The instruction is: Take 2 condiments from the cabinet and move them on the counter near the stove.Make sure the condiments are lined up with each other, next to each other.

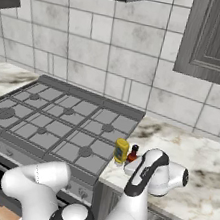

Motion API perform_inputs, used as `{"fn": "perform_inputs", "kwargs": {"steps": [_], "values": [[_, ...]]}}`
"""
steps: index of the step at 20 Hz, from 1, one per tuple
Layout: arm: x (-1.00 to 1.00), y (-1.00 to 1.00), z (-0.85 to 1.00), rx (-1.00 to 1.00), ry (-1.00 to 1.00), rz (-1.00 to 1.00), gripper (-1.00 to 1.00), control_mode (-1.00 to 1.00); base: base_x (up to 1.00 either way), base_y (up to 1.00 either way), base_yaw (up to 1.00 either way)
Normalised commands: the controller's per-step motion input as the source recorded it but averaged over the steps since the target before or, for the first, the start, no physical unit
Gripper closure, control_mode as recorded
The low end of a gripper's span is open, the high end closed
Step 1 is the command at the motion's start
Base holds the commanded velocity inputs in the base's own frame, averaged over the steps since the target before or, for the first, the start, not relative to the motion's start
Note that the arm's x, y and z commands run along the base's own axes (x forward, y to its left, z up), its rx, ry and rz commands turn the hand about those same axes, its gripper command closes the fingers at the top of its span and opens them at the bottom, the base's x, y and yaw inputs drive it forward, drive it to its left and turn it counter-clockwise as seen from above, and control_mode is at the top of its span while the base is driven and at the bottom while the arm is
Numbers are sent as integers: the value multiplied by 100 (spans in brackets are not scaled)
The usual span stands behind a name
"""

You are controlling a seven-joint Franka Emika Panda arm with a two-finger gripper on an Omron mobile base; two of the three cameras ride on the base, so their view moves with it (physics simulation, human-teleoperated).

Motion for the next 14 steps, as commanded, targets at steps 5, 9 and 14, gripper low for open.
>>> {"fn": "perform_inputs", "kwargs": {"steps": [5, 9, 14], "values": [[-13, 0, -2, -2, 0, 1, 100, -100, 0, 0, 0], [-16, 0, -7, -2, 0, 0, 100, -100, 0, 0, 0], [-6, 0, -6, 0, 0, 0, 100, -100, 0, 0, 0]]}}
